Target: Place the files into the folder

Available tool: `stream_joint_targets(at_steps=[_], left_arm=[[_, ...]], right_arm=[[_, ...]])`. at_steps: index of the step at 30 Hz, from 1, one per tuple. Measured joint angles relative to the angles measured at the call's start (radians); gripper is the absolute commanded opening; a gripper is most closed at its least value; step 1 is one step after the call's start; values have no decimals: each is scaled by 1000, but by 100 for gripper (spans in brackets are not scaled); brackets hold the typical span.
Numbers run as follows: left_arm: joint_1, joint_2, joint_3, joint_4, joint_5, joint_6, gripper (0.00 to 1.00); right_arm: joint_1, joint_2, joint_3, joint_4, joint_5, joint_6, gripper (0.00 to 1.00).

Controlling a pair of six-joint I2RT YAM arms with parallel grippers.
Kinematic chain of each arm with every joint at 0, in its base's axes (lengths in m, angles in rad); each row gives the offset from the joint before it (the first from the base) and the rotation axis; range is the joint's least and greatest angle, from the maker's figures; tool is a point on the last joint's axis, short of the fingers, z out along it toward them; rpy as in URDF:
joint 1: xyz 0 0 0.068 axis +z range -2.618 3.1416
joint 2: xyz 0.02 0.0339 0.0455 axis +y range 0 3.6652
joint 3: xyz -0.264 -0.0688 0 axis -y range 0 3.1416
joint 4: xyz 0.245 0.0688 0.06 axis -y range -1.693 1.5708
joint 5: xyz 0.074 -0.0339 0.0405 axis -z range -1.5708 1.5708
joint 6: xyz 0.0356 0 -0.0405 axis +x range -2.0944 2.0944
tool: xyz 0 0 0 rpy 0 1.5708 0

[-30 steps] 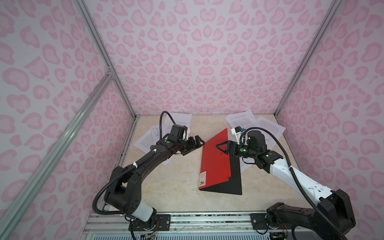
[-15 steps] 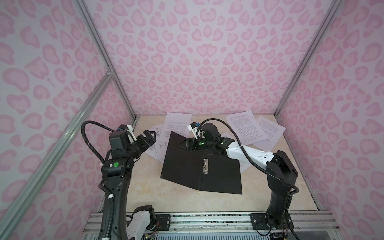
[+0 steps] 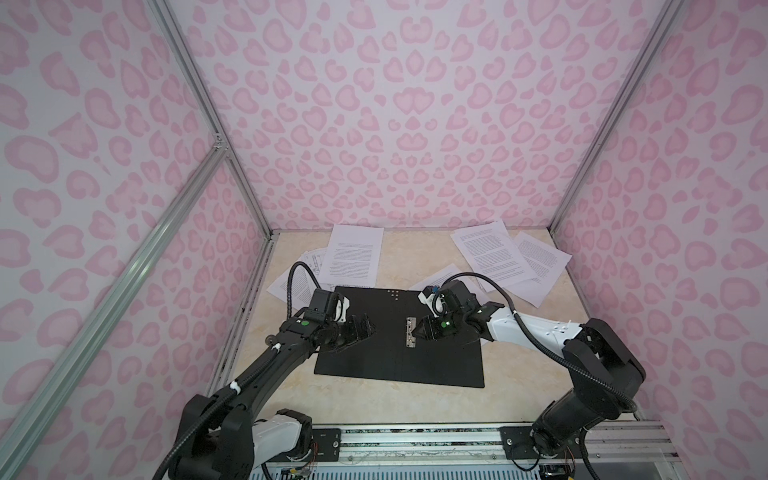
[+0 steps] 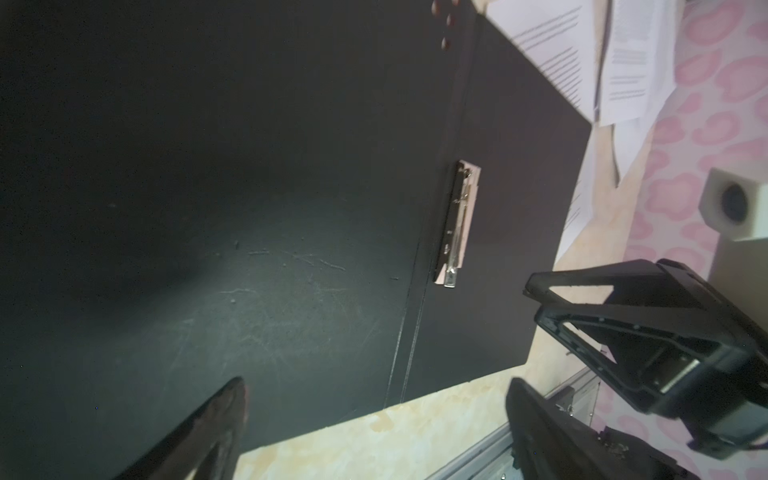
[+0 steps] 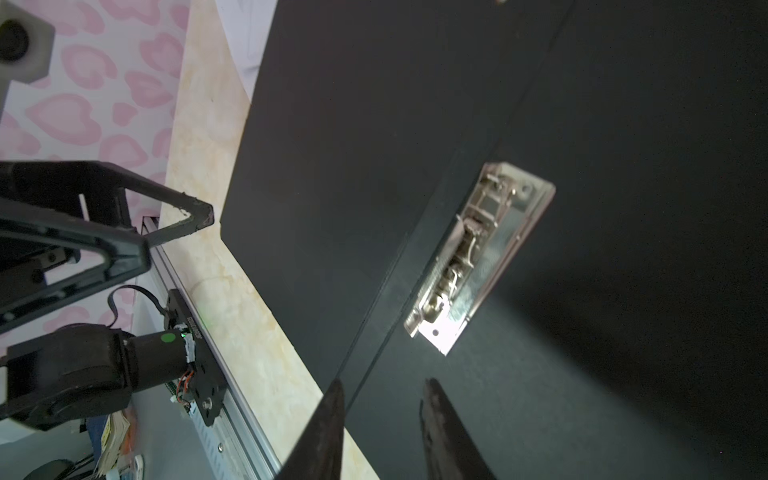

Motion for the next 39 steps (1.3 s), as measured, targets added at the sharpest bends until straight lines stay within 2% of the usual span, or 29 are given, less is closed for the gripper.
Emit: stream_joint_targets(at_steps=[9, 18, 27, 35, 37, 38, 39], left_arm=[[-25, 163, -44, 149, -52, -56, 97], [-26, 170, -104, 285, -53, -87, 96], [-26, 157, -127, 324, -63, -93, 96], [-26, 163, -134, 352, -63, -107, 95], [-26, 163, -136, 356, -64, -109, 95], [-26, 163, -136, 358, -66, -114, 95], [-27, 163, -136, 358, -68, -114, 95]], right_arm=[[21, 93, -28, 92, -26, 45, 26], [18, 163, 4, 137, -38, 78, 25], [10, 212, 31, 149, -51, 92, 23], [12, 230, 33, 159, -53, 122, 15], [12, 230, 33, 159, -48, 128, 8], [12, 230, 33, 158, -47, 128, 0], [12, 231, 33, 157, -44, 134, 0]])
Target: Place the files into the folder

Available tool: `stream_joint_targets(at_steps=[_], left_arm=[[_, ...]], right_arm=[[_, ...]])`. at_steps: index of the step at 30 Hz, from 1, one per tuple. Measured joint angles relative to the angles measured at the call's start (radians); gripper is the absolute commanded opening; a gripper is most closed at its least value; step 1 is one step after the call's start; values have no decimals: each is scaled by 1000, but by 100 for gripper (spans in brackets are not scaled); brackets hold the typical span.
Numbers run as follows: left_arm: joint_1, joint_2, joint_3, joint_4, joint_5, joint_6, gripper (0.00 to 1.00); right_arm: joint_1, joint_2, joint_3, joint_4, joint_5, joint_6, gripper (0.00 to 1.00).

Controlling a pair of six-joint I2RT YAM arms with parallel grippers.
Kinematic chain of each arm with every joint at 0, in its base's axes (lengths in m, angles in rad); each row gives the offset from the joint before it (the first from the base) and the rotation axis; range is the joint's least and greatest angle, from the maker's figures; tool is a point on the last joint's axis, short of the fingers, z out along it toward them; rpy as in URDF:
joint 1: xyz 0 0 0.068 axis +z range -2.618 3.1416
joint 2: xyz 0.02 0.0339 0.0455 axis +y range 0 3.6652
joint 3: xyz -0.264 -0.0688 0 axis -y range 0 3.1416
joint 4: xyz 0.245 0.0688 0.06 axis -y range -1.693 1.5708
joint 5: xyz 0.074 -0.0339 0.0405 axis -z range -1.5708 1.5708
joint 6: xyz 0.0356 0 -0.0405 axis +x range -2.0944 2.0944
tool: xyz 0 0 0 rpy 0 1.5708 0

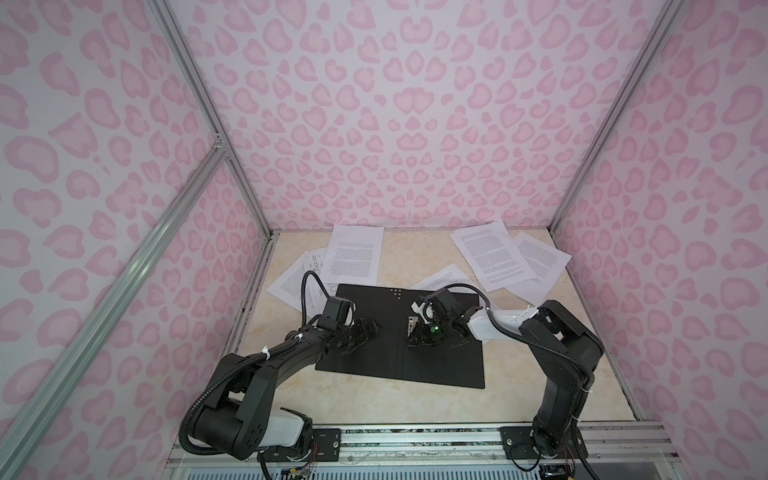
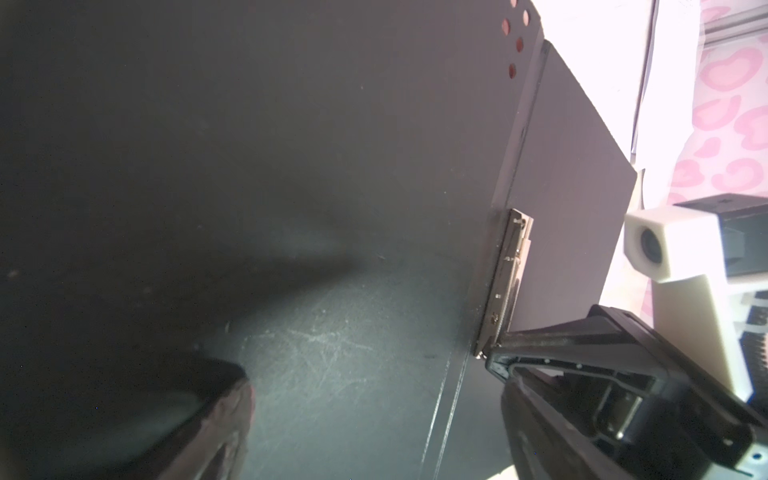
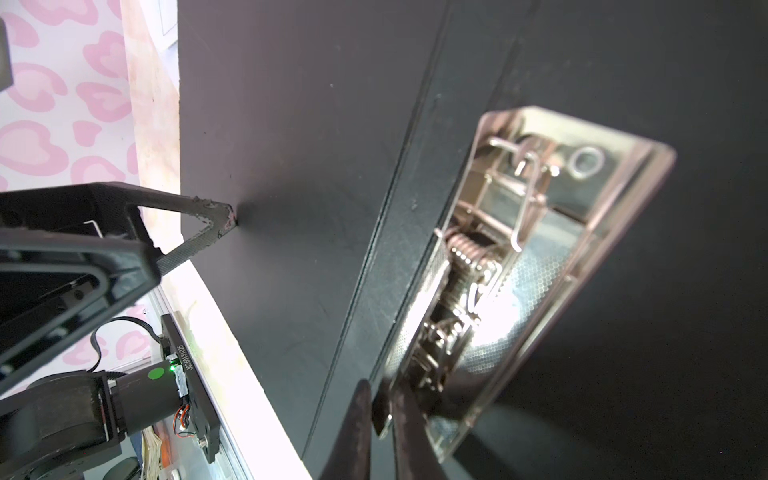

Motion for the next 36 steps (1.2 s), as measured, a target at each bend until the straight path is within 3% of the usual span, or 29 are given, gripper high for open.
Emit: stream_joint_targets(at_steps=[11, 16, 18, 20, 24, 26, 31, 36], left_arm=[[8, 11, -6, 42, -7, -27, 95], [9, 23, -6, 63, 0, -28, 95], [10, 23, -6, 64, 1, -28, 95], [10, 23, -6, 64, 2, -28, 95], [10, 23, -7, 65, 2, -28, 94], [10, 23, -8, 66, 2, -28, 94], [12, 5, 0, 55, 5, -15, 92], [14, -92, 65, -182, -67, 2, 95]], right_arm=[[-68, -35, -129, 155, -38, 63, 2], [-67, -118, -146, 217, -63, 103, 49], [-66, -195, -150, 222, -71, 101, 53], [-65, -261, -153, 220, -59, 99, 48], [-65, -306, -163, 169, -14, 68, 19], [-65, -289, -175, 135, -1, 59, 9], [-63, -249, -193, 99, 45, 48, 0], [-78, -286, -276, 96, 123, 57, 1]])
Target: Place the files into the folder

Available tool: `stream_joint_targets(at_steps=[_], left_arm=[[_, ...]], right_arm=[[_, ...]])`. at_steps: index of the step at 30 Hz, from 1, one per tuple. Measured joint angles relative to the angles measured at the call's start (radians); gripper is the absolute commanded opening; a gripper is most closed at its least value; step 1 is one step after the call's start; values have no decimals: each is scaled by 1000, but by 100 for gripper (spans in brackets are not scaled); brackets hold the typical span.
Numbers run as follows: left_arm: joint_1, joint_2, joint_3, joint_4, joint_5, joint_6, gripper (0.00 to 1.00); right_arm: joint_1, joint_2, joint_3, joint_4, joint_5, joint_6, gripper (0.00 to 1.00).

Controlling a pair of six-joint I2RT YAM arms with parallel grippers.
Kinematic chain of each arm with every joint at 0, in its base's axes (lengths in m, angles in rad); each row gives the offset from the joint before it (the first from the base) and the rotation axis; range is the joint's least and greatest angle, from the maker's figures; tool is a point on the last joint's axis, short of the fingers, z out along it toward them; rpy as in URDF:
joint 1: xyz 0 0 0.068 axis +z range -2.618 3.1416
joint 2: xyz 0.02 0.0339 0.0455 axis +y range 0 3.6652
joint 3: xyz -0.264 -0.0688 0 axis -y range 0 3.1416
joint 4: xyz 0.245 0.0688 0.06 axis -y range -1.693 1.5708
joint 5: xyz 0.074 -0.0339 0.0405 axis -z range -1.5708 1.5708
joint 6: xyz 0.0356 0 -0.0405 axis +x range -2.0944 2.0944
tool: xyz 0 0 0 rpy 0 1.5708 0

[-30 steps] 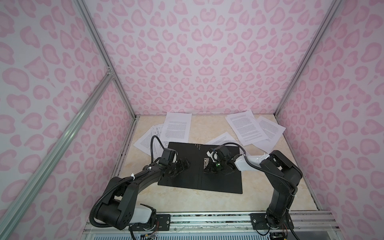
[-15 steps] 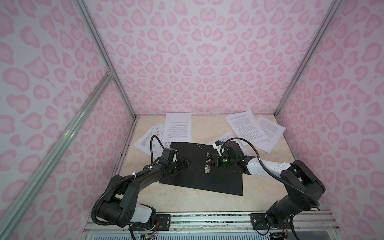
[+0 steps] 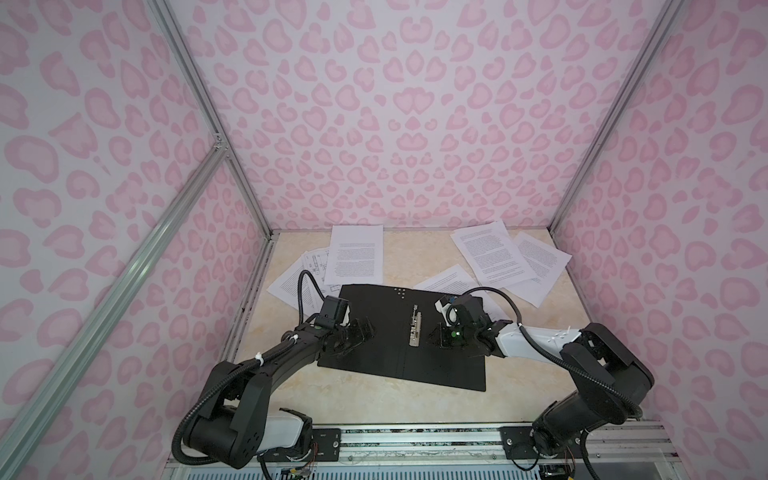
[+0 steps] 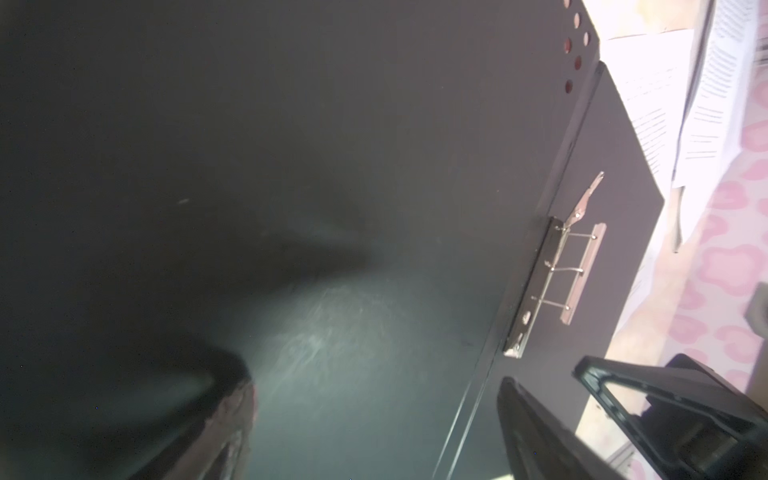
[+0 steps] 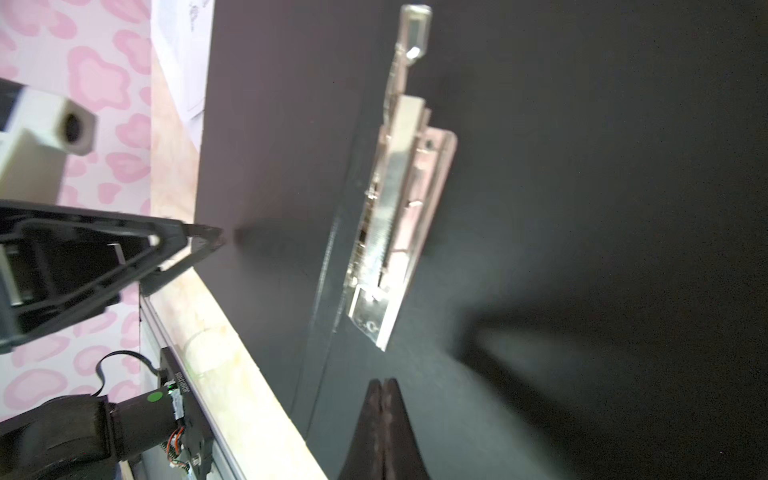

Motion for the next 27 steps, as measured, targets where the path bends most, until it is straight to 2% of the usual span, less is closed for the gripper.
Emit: stream_joint_targets(at_steps=[2, 4, 10, 13, 20, 24, 27], left_arm=[[6, -57, 47, -64, -55, 16, 98], [30, -87, 77, -116, -111, 26, 100], [194, -70, 89, -220, -230, 56, 98], [236, -22, 93, -223, -243, 90, 98], [257, 112, 96, -215, -268, 136, 99], [254, 143, 87, -194, -268, 159, 98], [226, 148, 78, -167, -273, 177, 97]], right_arm=[[-30, -22, -56, 7, 14, 18, 3], [-70, -38, -109, 11, 25, 33, 10], [-173, -129, -195, 64, -3, 61, 52], [-220, -215, -217, 16, 43, 51, 65], [-340, -320, -182, -203, 167, -32, 71], [-394, -323, -180, -269, 186, -70, 71], [-433, -308, -176, -267, 156, -91, 72]])
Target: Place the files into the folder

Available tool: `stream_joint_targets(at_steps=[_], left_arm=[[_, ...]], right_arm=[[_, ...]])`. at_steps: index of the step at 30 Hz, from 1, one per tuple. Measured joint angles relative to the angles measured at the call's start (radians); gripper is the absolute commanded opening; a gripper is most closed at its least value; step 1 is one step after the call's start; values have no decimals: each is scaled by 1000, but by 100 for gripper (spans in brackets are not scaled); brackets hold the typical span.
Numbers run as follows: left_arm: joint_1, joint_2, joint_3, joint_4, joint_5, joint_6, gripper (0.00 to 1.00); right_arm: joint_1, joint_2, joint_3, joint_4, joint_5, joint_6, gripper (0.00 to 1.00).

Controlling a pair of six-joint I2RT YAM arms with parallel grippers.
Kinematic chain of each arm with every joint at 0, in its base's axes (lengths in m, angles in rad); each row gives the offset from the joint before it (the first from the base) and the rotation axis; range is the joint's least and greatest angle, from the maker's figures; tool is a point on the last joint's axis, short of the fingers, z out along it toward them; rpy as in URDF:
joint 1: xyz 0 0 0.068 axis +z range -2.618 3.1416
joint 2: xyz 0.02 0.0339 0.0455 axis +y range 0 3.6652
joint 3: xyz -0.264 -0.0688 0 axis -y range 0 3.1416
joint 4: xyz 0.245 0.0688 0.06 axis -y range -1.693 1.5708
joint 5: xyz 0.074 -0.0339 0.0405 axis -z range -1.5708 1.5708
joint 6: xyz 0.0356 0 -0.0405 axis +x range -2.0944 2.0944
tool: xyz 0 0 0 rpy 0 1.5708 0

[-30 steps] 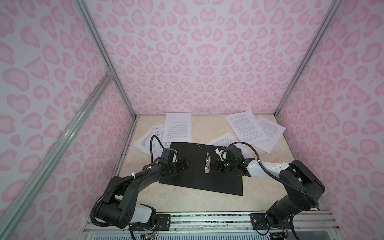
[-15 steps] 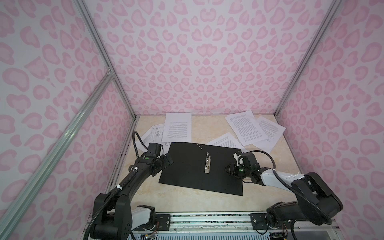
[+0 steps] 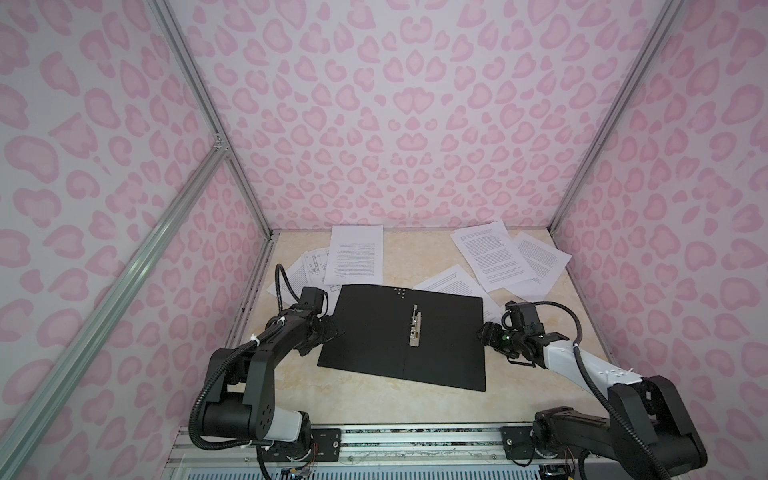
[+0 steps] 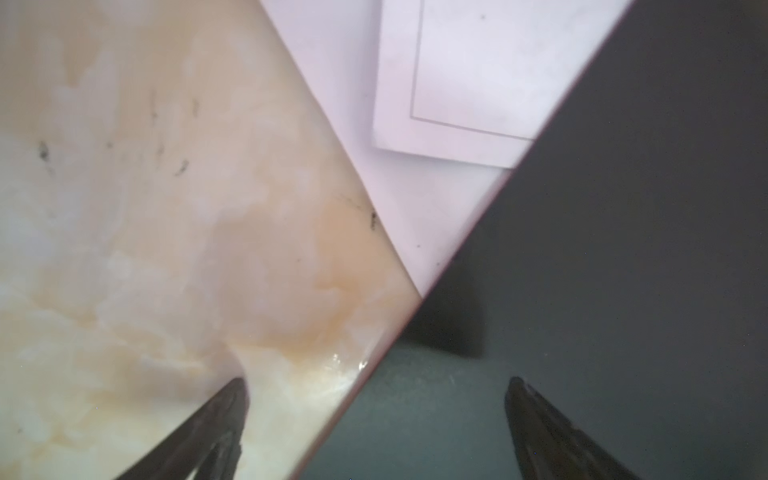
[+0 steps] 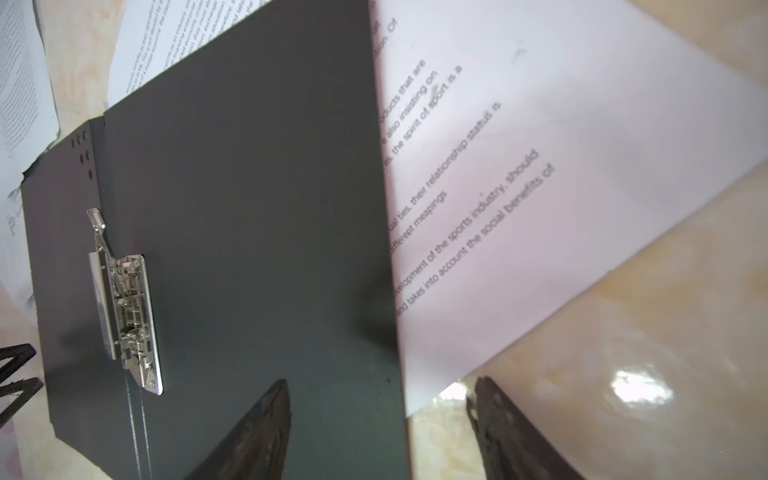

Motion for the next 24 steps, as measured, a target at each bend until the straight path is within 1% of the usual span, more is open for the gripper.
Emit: stream_joint_targets(at_steps=[2, 6, 11, 13, 17, 24], left_arm=[[-30, -5, -16, 26, 3, 2, 97], [-93, -45, -57, 80, 29, -4, 96], [-176, -110, -104, 94, 80, -47, 95], [-206, -132, -119, 89, 84, -60, 95], [-273, -177, -153, 80, 64, -96, 95], [-420, -251, -199, 50, 5, -185, 95]], right_arm=[[-27, 16, 6, 15, -16, -17, 72], [-47, 57, 31, 28, -45, -43, 72], [-80, 95, 36, 72, -100, -52, 71], [-90, 106, 35, 95, -105, -63, 71], [-105, 96, 14, 135, -103, -68, 71], [-115, 20, -41, 129, -72, -61, 71]])
